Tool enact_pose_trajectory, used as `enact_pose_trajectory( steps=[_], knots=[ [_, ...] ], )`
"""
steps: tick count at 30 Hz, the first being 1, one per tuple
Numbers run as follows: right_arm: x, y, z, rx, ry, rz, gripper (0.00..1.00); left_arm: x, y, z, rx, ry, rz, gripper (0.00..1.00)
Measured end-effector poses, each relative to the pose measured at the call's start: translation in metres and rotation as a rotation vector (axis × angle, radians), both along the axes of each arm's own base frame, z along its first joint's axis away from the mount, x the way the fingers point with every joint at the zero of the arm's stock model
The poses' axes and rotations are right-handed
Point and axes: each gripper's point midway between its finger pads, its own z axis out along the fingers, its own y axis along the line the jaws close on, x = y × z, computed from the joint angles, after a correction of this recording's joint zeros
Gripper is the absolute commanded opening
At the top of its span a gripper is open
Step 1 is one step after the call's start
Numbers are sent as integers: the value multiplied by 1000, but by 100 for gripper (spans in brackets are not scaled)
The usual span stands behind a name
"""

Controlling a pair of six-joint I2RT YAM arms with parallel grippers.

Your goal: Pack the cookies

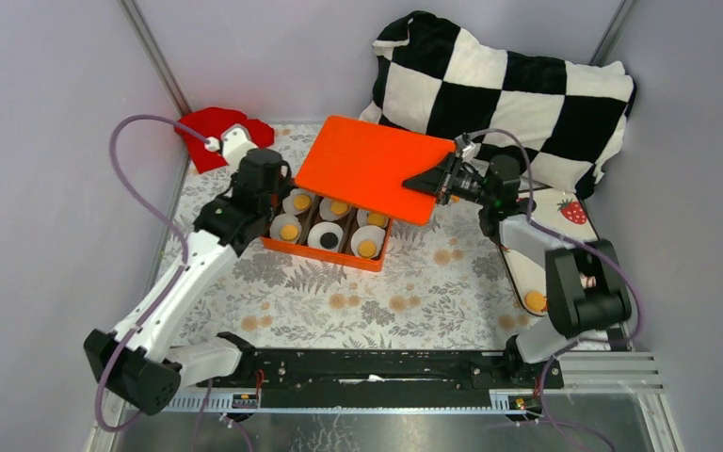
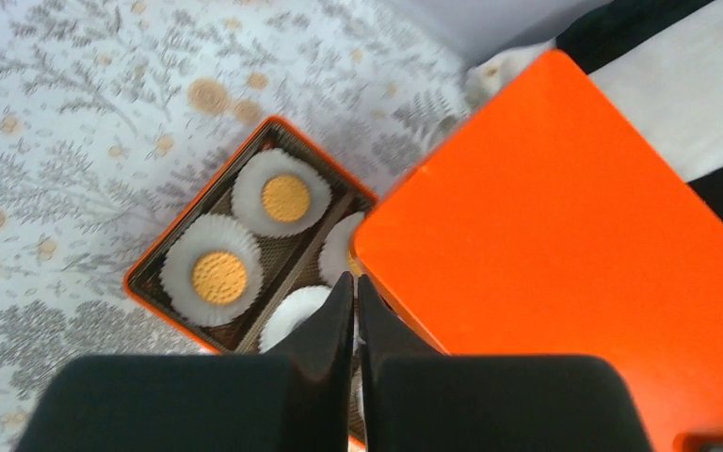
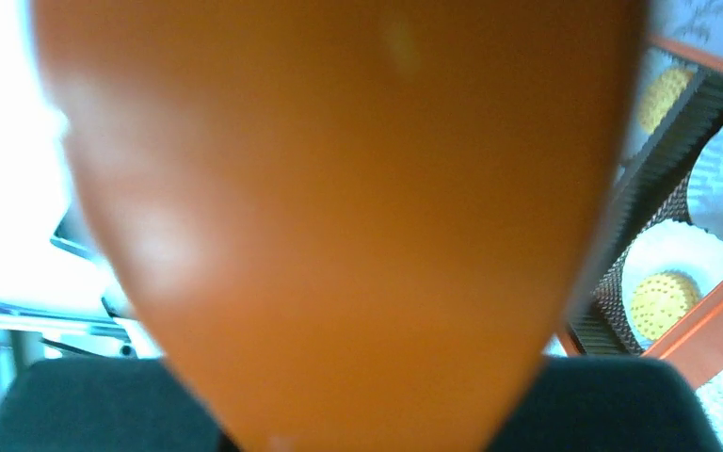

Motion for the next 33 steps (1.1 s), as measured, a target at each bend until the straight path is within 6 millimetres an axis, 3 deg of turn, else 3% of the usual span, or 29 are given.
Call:
enact_pose_trajectory(
  steps=[3, 7, 10, 16, 22, 29, 33],
  knots=[
    [12, 17, -32, 65, 128, 46, 0, 1, 0, -32, 44, 75, -5, 0],
    [23, 53, -58, 167, 259, 135, 0, -3, 3, -68, 100, 162, -13, 0],
    [31, 82, -72, 209, 319, 196, 0, -6, 5, -75, 120, 177, -15, 0],
    [21, 117, -83, 178, 286, 278, 0, -8, 8, -85, 142, 191, -15, 0],
    [27, 129, -105, 66, 242, 274, 0, -13, 10, -100, 152, 211, -18, 0],
    [35, 130, -159, -53, 312, 254, 0, -16, 11, -112, 155, 230, -25, 0],
    [33, 130, -167, -80, 301, 261, 0, -18, 12, -116, 155, 233, -25, 0]
  ],
)
